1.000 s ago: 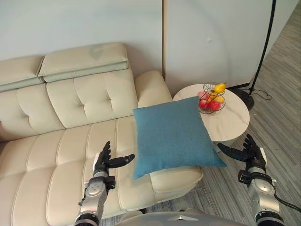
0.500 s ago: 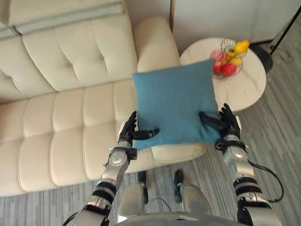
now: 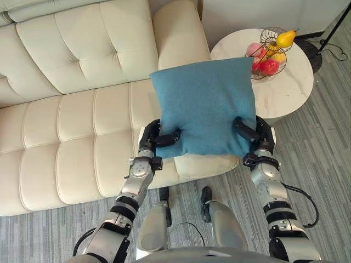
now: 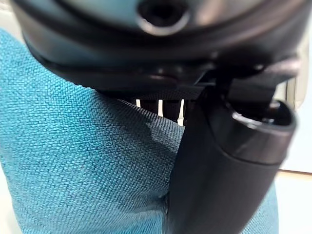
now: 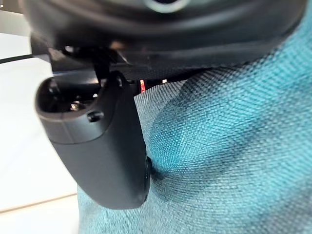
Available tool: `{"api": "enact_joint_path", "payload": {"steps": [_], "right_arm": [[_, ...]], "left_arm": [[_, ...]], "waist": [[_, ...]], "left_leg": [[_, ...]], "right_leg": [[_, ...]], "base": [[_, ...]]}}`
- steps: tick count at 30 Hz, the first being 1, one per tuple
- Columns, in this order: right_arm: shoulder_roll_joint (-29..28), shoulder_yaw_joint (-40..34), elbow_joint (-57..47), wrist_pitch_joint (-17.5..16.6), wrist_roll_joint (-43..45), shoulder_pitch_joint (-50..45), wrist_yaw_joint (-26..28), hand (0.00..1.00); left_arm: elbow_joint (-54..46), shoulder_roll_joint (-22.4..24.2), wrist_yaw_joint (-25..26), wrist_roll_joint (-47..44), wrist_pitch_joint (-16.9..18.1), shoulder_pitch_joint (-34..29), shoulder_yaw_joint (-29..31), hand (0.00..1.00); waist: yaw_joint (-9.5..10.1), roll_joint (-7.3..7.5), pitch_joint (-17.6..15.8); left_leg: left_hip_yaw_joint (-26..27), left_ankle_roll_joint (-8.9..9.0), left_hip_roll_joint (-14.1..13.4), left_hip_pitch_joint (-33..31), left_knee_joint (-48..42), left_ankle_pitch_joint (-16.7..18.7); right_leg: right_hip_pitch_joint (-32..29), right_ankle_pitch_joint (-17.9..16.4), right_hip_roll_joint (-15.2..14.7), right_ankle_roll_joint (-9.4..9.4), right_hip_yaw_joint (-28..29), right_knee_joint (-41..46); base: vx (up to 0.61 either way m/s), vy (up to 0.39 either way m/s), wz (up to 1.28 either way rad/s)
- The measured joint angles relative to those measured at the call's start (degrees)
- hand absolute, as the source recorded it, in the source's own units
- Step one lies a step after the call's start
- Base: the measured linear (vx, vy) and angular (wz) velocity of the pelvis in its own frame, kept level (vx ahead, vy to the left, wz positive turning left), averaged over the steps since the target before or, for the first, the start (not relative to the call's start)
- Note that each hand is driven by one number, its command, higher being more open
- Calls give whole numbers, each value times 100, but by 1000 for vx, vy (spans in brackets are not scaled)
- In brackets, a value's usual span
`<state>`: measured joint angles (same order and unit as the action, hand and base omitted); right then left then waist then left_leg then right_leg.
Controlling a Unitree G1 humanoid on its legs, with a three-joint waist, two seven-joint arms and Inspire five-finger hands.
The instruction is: Pick up cushions and gather them together orderly.
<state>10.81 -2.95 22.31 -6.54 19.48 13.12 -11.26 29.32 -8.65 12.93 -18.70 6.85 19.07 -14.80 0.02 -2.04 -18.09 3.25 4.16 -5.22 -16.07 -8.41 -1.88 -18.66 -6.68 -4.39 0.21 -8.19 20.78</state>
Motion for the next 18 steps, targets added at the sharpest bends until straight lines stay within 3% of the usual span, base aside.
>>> {"api": "enact_joint_path", "payload": {"steps": [6, 11, 18], "right_arm": [[-107, 12, -494, -3, -28, -698, 1, 0], [-193, 15, -1107, 5, -285, -1401, 4, 0], [-443, 69, -1917, 22, -899, -2226, 19, 0]], "left_arm": [[-637, -2, 13, -103, 0, -398, -130, 0], [-1209, -8, -98, -113, 0, -1147, -248, 0], [-1902, 0, -200, -209, 0, -2180, -226, 0]], "waist": [[-2, 2, 14], [-12, 5, 46], [-10, 27, 577]], "left_leg": [[8, 11, 37, 491, 304, -72], [8, 9, 65, 941, 517, -74], [-53, 8, 86, 1276, 736, -87]], "right_leg": [[408, -43, -20, 29, -34, -115], [871, -57, -14, 52, -47, -328], [1269, -51, 24, 61, -109, -621]], "base": [[67, -17, 2], [20, 3, 1], [39, 10, 5]]}}
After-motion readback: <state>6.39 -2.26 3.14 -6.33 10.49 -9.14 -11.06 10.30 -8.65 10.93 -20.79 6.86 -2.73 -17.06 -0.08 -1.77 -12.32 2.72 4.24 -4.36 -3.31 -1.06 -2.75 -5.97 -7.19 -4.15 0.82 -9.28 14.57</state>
